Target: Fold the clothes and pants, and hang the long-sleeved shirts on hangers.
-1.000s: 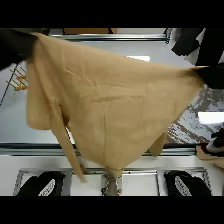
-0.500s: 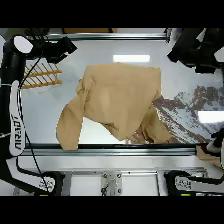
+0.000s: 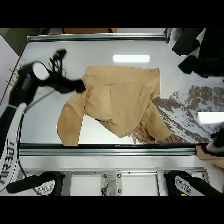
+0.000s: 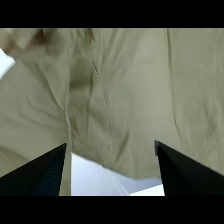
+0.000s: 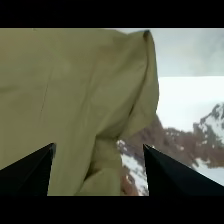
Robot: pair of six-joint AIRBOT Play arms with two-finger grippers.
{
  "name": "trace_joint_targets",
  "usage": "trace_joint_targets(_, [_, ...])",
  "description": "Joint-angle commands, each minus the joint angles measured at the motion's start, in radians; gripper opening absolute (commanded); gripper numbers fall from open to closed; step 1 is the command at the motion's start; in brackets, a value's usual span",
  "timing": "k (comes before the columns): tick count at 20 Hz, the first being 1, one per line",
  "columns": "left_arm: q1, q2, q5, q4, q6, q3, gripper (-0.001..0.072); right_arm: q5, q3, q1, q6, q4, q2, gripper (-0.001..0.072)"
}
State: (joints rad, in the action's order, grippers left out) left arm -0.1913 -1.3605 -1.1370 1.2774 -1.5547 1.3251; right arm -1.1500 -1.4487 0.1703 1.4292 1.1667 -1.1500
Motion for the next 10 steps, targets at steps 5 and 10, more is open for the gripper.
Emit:
trace_joint_targets(5, [-0.153, 0.158, 0.303, 0.027, -0.247, -0.500, 0.0593, -0.079, 0.520, -0.170, 0.154, -0.001, 0.238, 0.0590])
trace_joint_targets(10, [-0.050, 0.016, 0.311, -0.169, -0.247, -0.452, 0.0593, 0.137, 0.817, -0.375, 0.274, -0.096, 0.207, 0.0591])
